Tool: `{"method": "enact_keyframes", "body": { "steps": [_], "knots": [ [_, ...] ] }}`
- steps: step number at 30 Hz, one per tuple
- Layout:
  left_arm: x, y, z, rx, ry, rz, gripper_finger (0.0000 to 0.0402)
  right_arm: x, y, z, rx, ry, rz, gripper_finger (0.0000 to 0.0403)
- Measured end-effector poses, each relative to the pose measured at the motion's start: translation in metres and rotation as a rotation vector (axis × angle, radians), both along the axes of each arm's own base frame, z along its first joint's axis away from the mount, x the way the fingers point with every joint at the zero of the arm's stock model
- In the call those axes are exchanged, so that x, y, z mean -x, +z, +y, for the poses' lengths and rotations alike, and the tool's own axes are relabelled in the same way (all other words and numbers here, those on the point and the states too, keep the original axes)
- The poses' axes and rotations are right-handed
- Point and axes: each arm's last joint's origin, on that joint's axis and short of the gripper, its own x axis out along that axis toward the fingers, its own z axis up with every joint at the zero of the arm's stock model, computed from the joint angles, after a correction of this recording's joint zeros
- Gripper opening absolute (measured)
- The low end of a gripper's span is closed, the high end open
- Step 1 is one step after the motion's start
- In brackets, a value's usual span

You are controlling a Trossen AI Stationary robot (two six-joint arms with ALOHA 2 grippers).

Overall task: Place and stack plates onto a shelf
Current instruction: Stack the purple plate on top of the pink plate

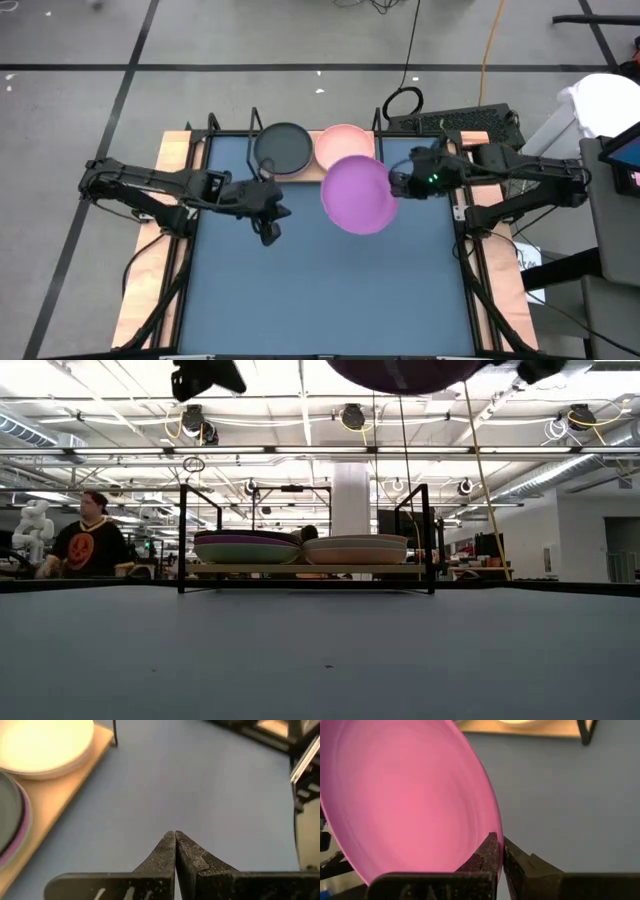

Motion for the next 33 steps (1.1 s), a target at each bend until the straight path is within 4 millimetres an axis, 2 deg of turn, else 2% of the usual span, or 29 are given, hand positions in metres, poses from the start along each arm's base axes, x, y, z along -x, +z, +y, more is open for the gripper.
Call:
{"method": "enact_keyframes", "body": {
  "steps": [8,16,26,30,33],
  "knots": [
    [0.024,0.024,0.009,-0.024,0.003,-0.098,0.0001,-0.029,0.022,-0.03,0.099,0.013,-0.01,0.0],
    [0.042,0.031,0.011,-0.049,-0.018,-0.093,0.0001,-0.056,0.042,-0.067,0.216,0.011,-0.013,0.0],
    [0.043,0.03,0.013,-0.077,0.028,-0.08,0.0001,-0.073,0.041,-0.118,0.321,0.011,0.01,0.0],
    [0.043,0.03,0.019,-0.109,0.165,-0.098,0.0001,-0.076,0.039,-0.129,0.353,0.004,-0.005,0.0],
    [0.043,0.032,0.025,-0.105,0.278,-0.126,0.0006,-0.082,0.037,-0.137,0.395,-0.052,-0.082,0.0]
  ]
}}
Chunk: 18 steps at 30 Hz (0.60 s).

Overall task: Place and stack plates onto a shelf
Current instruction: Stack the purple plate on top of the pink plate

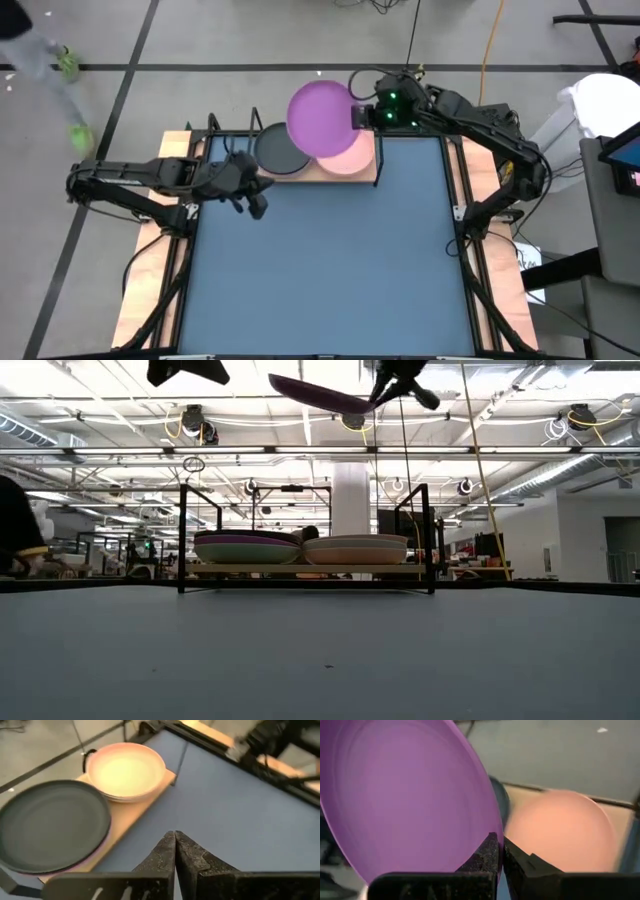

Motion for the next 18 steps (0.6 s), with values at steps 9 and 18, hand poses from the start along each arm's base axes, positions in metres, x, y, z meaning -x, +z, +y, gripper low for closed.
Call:
{"method": "enact_keyframes", "body": {
  "steps": [9,18],
  "knots": [
    [-0.001,0.002,0.024,-0.008,0.116,-0.031,0.004,-0.02,-0.037,-0.023,-0.073,-0.161,-0.274,0.0],
    [0.0,0.002,0.036,-0.021,0.117,-0.011,0.0041,-0.016,-0.02,-0.037,0.099,-0.173,-0.331,0.0]
  ]
}}
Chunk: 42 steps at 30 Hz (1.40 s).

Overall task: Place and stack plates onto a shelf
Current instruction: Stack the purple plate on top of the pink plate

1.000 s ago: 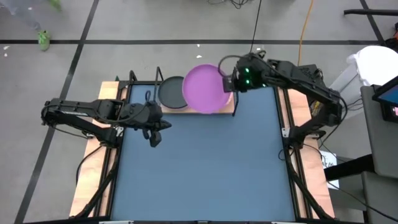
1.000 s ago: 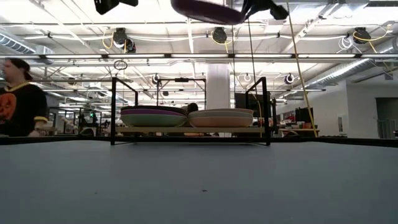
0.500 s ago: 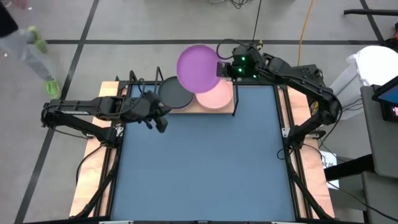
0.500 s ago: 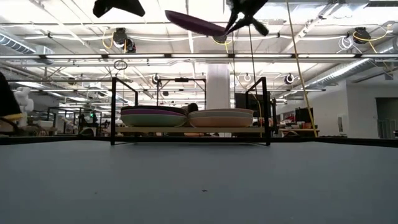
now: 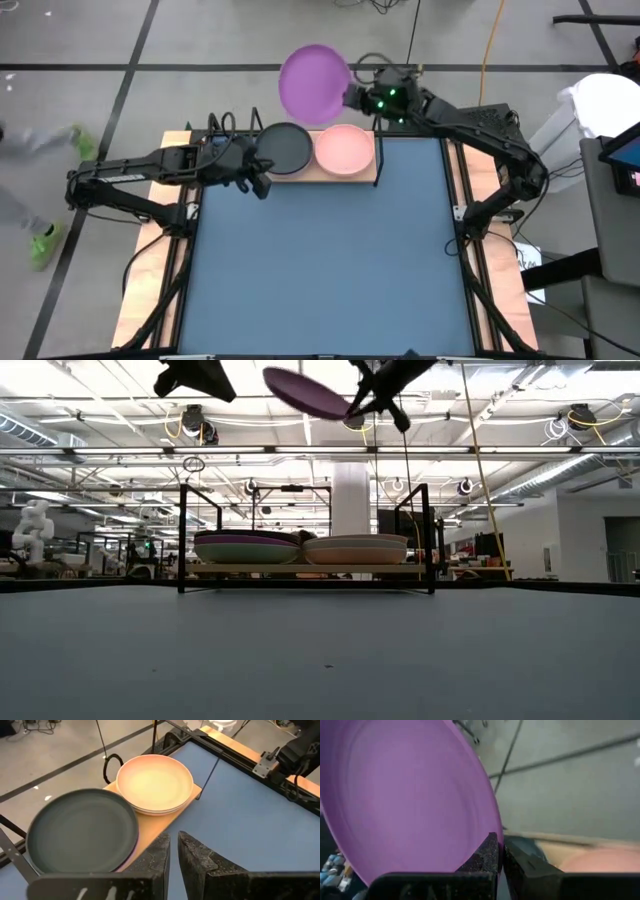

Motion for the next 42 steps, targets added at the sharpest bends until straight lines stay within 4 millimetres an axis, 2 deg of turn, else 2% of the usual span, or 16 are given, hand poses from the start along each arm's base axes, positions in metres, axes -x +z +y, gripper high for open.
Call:
{"method": "enact_keyframes", "body": {
  "steps": [3,7,12,17,21,26,32,42],
  "knots": [
    [0.0,0.0,0.002,-0.002,-0.011,0.006,0.0042,0.01,0.015,-0.011,0.061,-0.032,-0.006,0.0],
    [0.001,0.0,0.005,-0.001,-0.012,0.009,0.0042,0.022,0.024,-0.027,0.142,-0.063,0.035,0.0],
    [0.001,0.0,0.01,-0.001,0.009,0.004,0.0042,0.033,0.027,-0.046,0.324,0.018,0.158,0.0],
    [0.001,0.0,0.013,0.011,0.01,0.0,0.0042,0.041,0.024,-0.053,0.488,0.106,0.35,0.0],
    [0.001,0.0,0.013,0.018,0.016,-0.003,0.0042,0.043,0.014,-0.052,0.566,0.216,0.553,0.0],
    [0.001,0.0,0.013,0.032,0.027,-0.013,0.0042,0.047,-0.002,-0.049,0.556,0.329,0.76,0.0],
    [0.001,0.0,0.013,0.043,0.035,-0.02,0.0042,0.042,-0.013,-0.05,0.528,0.382,0.811,0.0],
    [0.001,0.0,0.013,0.076,0.062,-0.041,0.0042,0.012,-0.057,-0.06,0.437,0.501,0.897,0.0]
  ]
}}
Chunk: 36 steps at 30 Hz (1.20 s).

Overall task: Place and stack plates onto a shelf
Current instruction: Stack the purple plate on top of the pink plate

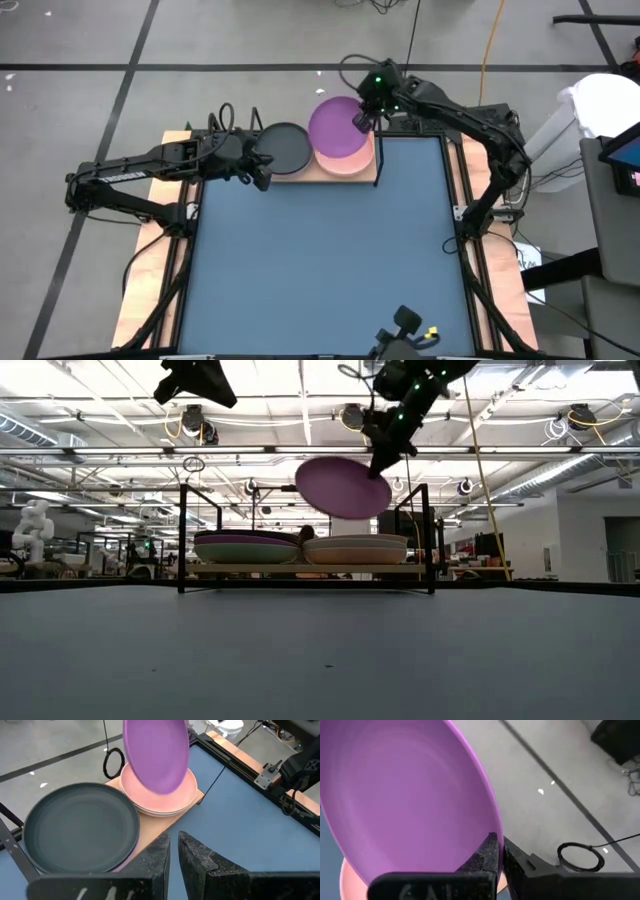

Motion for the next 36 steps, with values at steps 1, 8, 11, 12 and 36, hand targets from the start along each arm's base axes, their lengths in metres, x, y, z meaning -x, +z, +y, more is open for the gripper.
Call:
{"method": "enact_keyframes", "body": {
  "steps": [1,8,11,12,36],
  "knots": [
    [0.0,0.0,0.0,0.003,0.002,-0.002,0.0042,-0.003,-0.004,0.0,-0.004,0.013,0.016,0.0],
    [0.0,0.0,0.0,0.033,0.026,-0.02,0.0042,-0.01,-0.018,-0.002,-0.033,0.031,0.061,0.0],
    [0.0,0.0,0.0,0.036,0.028,-0.023,0.0042,-0.01,-0.023,-0.002,-0.042,0.048,0.101,0.0],
    [0.0,0.0,0.0,0.037,0.028,-0.023,0.0042,-0.01,-0.024,-0.002,-0.045,0.054,0.111,0.0],
    [0.0,0.0,0.0,0.05,0.039,-0.03,0.0042,-0.007,-0.027,-0.001,-0.027,0.054,0.191,0.001]
  ]
}}
